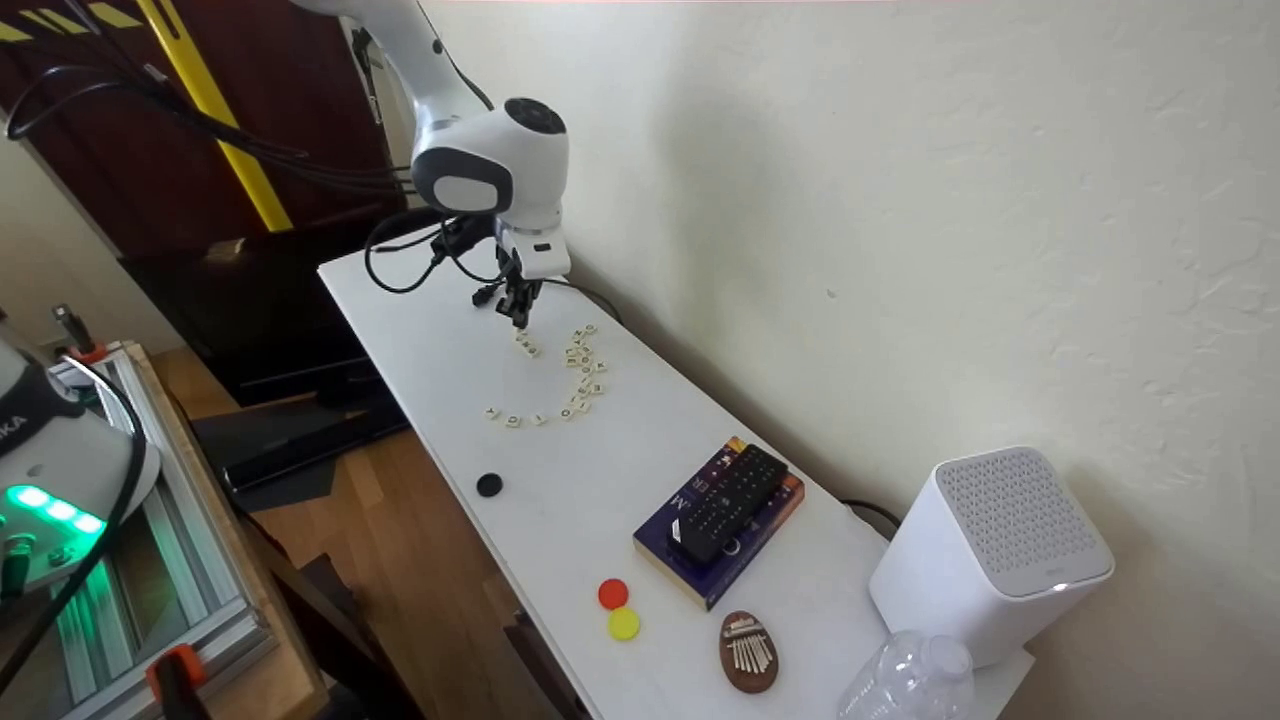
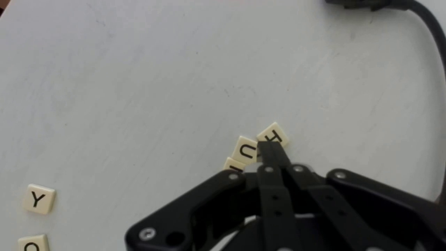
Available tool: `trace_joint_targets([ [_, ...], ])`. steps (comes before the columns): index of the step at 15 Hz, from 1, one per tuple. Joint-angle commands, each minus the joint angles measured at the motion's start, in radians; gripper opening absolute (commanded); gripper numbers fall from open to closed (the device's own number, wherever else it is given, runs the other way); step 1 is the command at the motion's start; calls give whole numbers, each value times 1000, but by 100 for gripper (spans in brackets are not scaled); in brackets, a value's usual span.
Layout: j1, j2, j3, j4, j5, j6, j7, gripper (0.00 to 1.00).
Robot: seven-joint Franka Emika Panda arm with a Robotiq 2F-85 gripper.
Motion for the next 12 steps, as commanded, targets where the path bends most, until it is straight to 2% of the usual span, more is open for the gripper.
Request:
trace_joint_targets([
  [1, 26, 7, -12, 12, -67, 14, -6, 0],
  [7, 33, 25, -8, 28, -164, 16, -11, 0],
  [12, 28, 39, 2, 42, -196, 26, -29, 0],
])
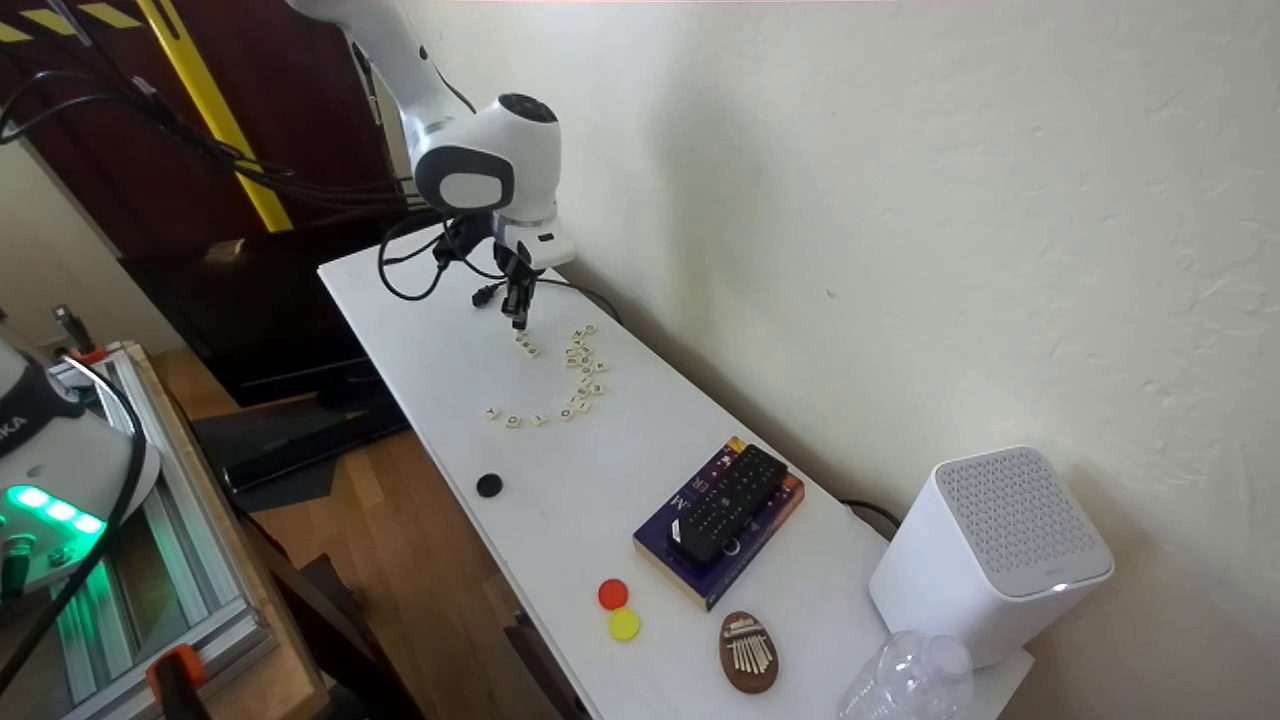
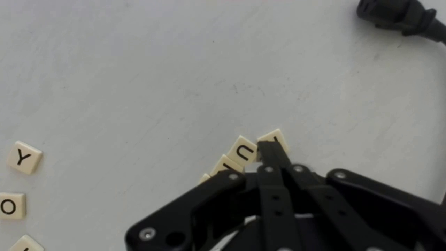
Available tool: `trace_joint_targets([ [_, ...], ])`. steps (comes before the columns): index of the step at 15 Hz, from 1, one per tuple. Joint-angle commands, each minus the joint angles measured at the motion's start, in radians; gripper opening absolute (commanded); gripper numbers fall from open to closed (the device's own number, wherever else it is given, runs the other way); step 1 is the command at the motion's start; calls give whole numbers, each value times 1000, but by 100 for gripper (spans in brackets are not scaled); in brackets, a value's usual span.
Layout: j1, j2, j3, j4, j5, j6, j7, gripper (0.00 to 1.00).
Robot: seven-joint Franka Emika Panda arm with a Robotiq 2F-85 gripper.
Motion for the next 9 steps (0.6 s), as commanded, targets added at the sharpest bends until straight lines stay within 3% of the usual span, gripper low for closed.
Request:
trace_joint_targets([
  [1, 1, 22, 7, 27, -33, 17, -13, 0],
  [9, 3, 52, 16, 53, -44, 6, -34, 0],
])
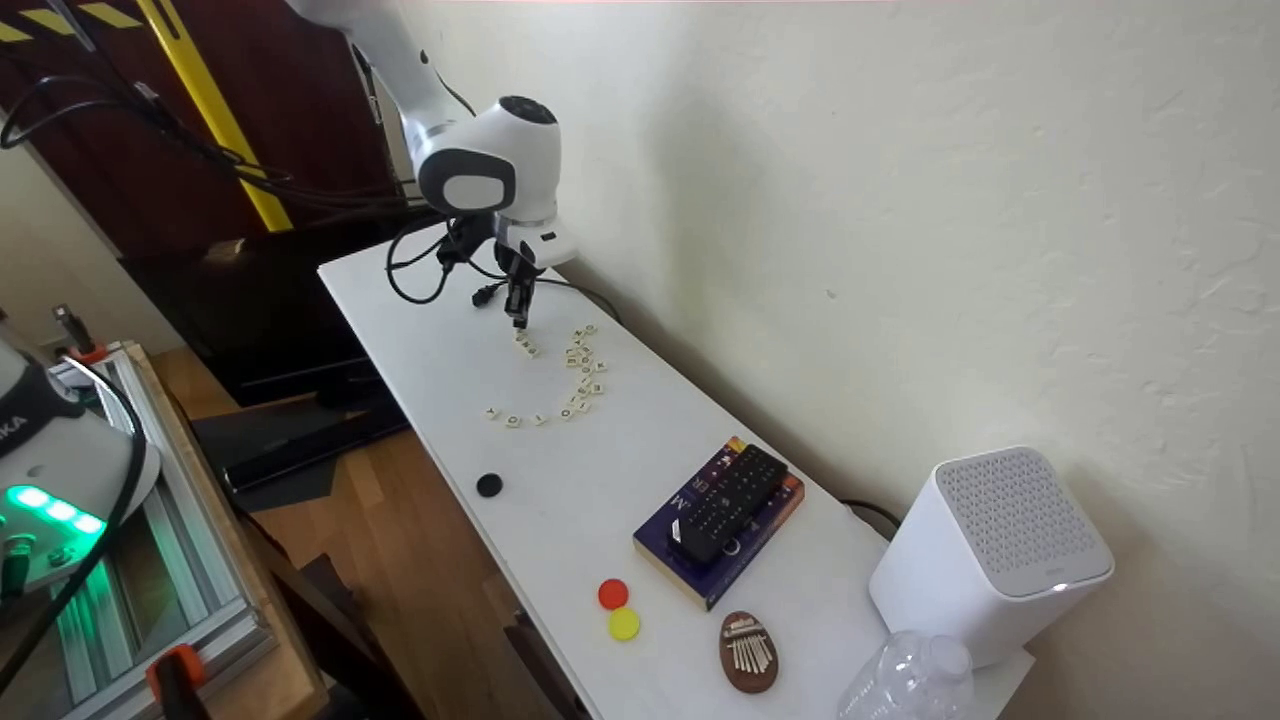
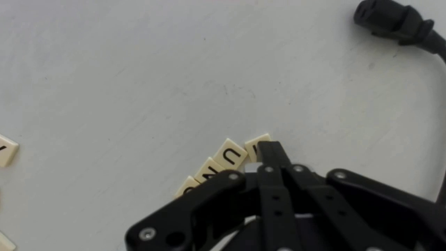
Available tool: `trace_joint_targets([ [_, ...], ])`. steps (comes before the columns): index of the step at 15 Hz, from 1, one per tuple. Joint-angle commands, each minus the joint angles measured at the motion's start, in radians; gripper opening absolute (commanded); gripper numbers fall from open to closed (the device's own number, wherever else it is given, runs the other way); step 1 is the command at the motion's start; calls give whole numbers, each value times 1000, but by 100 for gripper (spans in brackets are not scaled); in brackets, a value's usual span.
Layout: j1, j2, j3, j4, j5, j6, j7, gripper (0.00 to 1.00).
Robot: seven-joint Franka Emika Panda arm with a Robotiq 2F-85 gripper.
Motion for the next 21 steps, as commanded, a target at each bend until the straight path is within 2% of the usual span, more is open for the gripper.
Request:
trace_joint_targets([
  [1, 1, 34, 5, 31, -30, 2, -5, 0],
  [8, 5, 47, 5, 41, -49, -7, -23, 0],
  [21, 30, 48, -9, 32, -150, -18, -64, 0],
])
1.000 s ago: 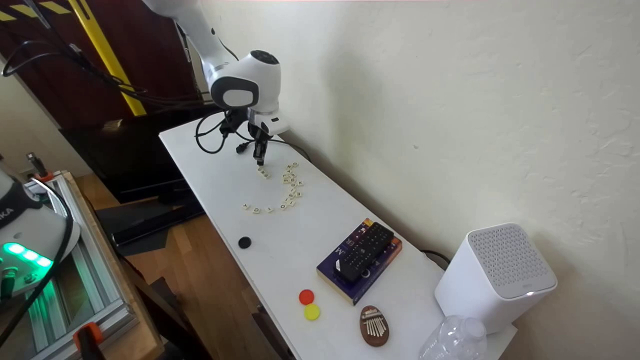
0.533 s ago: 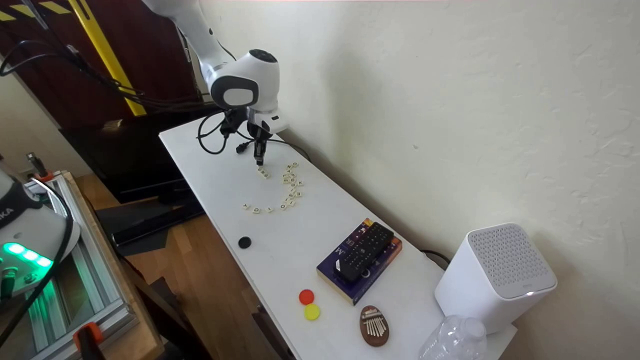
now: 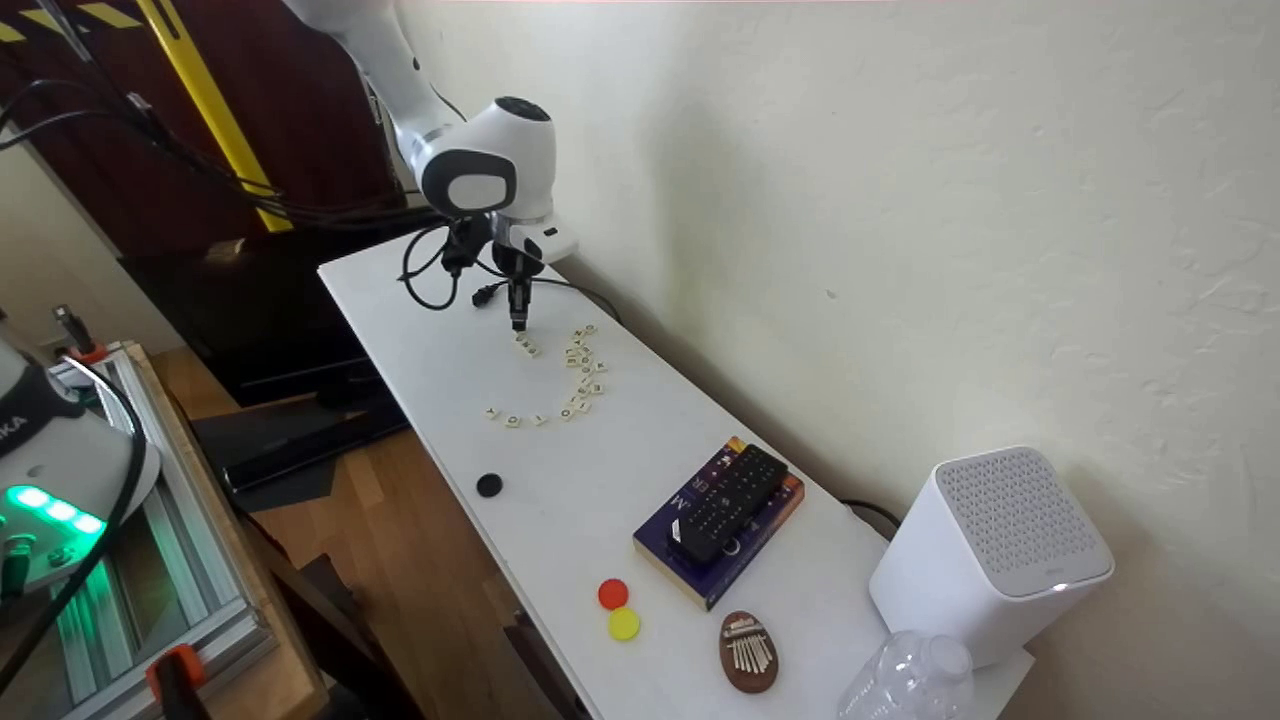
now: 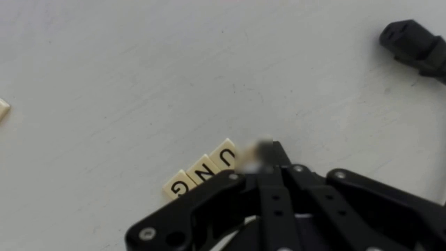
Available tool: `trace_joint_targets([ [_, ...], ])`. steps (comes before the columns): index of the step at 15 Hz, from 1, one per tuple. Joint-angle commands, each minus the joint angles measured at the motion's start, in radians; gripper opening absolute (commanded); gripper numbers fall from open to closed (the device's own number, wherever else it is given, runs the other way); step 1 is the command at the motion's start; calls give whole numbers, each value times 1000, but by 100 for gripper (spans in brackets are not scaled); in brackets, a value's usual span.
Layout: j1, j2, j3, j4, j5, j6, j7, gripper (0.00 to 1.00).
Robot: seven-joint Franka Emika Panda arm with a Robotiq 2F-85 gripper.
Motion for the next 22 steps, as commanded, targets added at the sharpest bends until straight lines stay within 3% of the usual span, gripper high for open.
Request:
trace_joint_targets([
  [1, 18, 28, -11, 14, -46, -17, -10, 0],
  [22, 83, 36, -57, 30, -185, -75, -21, 0],
])
